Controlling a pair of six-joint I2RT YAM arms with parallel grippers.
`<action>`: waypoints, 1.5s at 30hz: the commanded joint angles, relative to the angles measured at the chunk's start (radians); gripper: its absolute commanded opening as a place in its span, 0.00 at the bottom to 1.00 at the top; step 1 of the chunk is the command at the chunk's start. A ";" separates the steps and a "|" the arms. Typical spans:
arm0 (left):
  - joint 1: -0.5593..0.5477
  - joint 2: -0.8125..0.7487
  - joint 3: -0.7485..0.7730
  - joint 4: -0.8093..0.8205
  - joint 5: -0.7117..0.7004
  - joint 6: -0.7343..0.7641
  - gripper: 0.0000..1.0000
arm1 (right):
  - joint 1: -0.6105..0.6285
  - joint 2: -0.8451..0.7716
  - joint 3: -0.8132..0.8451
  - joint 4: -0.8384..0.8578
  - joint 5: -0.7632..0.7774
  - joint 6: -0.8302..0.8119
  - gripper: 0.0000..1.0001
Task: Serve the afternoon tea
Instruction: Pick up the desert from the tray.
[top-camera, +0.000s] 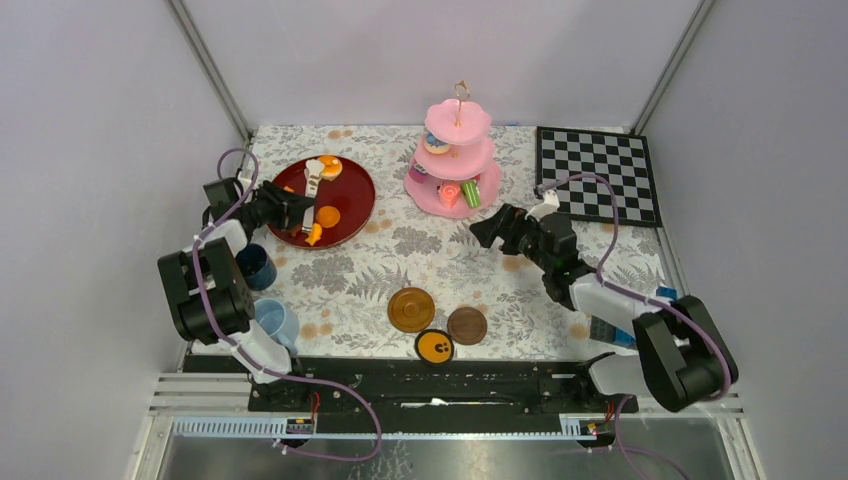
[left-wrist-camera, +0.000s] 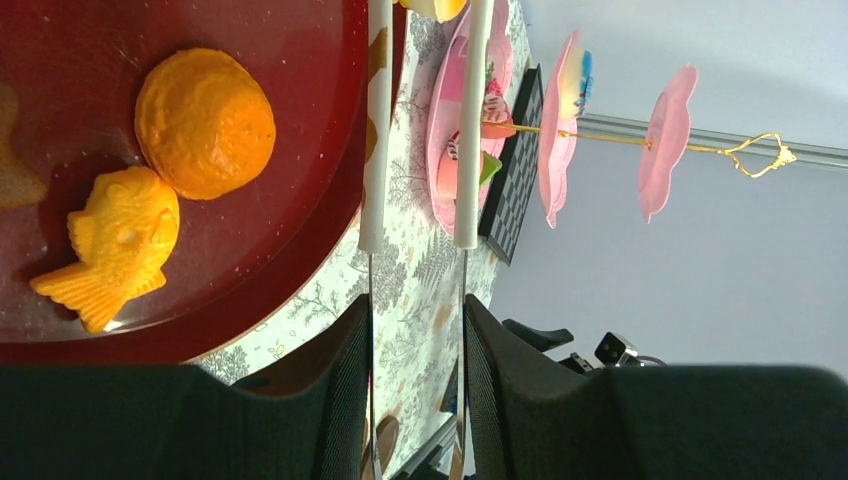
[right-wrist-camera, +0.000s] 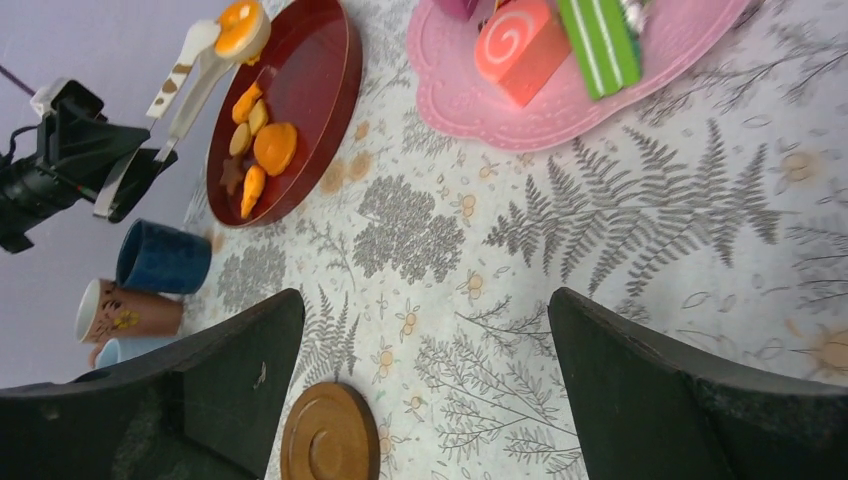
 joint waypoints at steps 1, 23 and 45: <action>0.002 -0.078 -0.023 0.087 0.040 -0.033 0.00 | -0.007 -0.106 -0.023 -0.080 0.133 -0.097 1.00; -0.195 -0.365 -0.156 0.156 0.091 -0.172 0.00 | -0.139 -0.246 0.003 -0.247 0.259 -0.139 0.99; -0.705 -0.074 -0.196 0.815 -0.222 -0.641 0.00 | -0.279 -0.300 -0.042 -0.251 0.191 -0.120 1.00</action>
